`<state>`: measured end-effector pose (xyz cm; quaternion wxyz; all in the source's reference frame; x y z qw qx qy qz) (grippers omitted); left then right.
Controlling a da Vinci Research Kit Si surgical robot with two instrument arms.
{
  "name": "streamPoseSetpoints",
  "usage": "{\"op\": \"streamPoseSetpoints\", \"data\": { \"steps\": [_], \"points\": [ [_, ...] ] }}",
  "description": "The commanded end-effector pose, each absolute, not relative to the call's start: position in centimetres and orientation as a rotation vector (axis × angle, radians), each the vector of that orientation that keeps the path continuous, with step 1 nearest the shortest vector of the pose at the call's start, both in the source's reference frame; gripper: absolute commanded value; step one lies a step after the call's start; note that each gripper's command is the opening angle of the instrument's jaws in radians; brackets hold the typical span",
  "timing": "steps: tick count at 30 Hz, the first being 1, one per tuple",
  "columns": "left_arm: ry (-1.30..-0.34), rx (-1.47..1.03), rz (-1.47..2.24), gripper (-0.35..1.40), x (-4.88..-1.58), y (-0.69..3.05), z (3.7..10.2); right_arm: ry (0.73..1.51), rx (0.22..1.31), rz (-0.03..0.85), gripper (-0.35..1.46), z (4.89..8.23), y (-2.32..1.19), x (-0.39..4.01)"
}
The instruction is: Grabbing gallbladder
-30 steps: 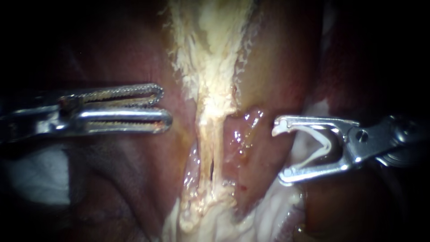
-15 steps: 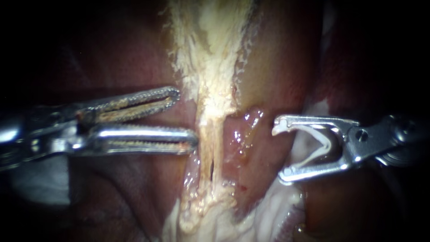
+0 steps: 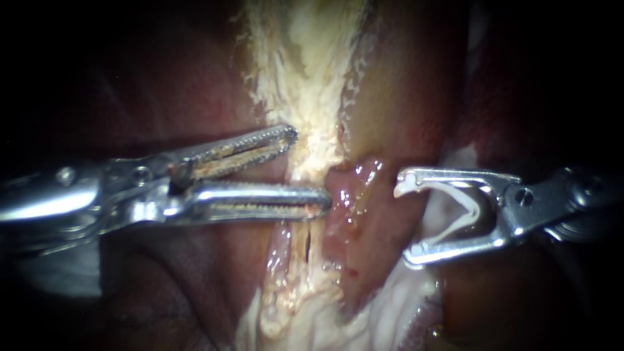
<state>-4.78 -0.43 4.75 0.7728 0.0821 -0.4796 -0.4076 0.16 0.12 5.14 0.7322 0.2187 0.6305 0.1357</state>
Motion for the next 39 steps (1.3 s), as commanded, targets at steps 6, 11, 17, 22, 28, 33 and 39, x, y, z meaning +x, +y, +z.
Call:
{"op": "streamPoseSetpoints", "data": {
  "steps": [6,11,17,22,28,33,39],
  "points": [
    [-1.006,0.121,-0.904,0.52,-4.71,-0.39,4.82,1.388,0.481,0.298,0.56,5.14,0.12,0.16],
    [-0.977,0.064,-0.923,0.52,-4.62,-0.37,4.83,1.388,0.481,0.298,0.56,5.13,0.12,0.16],
    [-0.931,0.037,-0.948,0.54,-4.57,-0.34,4.89,1.388,0.481,0.298,0.56,5.13,0.12,0.17],
    [-0.915,0.02,-0.965,0.54,-4.58,-0.31,4.98,1.388,0.481,0.298,0.56,5.13,0.12,0.17],
    [-0.894,0.02,-0.976,0.54,-4.59,-0.25,5.1,1.388,0.481,0.299,0.56,5.12,0.12,0.18],
    [-0.874,0.02,-0.978,0.51,-4.57,-0.22,5.24,1.389,0.481,0.299,0.56,5.12,0.12,0.18],
    [-0.859,0.038,-1.0,0.35,-4.5,-0.15,5.34,1.389,0.481,0.299,0.56,5.12,0.12,0.18]
  ]
}}
